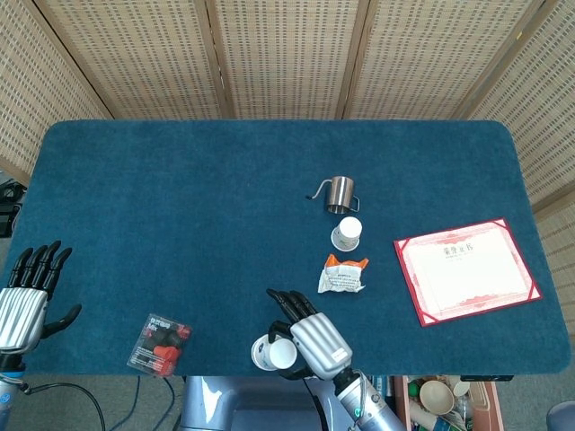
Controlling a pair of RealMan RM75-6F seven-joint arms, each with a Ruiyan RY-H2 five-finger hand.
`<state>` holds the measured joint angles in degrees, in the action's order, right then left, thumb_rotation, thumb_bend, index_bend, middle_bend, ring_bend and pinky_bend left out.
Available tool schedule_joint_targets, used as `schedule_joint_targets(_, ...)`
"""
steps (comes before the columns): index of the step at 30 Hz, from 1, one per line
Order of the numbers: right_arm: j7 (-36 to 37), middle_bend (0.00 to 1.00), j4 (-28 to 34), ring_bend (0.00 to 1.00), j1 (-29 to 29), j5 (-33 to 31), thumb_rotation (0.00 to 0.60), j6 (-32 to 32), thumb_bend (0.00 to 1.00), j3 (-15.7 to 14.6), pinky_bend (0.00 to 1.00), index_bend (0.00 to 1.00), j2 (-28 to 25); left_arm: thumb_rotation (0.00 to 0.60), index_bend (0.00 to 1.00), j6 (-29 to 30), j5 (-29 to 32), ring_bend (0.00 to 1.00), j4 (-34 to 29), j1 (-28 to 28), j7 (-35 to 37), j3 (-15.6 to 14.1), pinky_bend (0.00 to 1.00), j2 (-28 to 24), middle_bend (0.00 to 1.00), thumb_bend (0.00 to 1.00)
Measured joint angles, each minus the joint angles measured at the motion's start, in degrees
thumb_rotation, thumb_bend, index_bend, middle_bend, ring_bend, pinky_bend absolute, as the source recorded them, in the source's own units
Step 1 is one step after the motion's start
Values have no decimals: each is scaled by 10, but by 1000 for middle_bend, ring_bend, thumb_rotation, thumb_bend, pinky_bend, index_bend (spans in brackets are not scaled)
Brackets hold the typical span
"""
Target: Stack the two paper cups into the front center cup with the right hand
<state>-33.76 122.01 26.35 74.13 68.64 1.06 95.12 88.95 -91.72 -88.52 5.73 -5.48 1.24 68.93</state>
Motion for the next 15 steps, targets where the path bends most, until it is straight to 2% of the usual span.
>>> schedule_joint_targets(15, 6, 30, -21, 0, 7, -3, 600, -6, 55, 4, 0, 523, 19, 600, 0, -2, 2, 0, 1, 1, 5, 1, 0, -1, 0, 260)
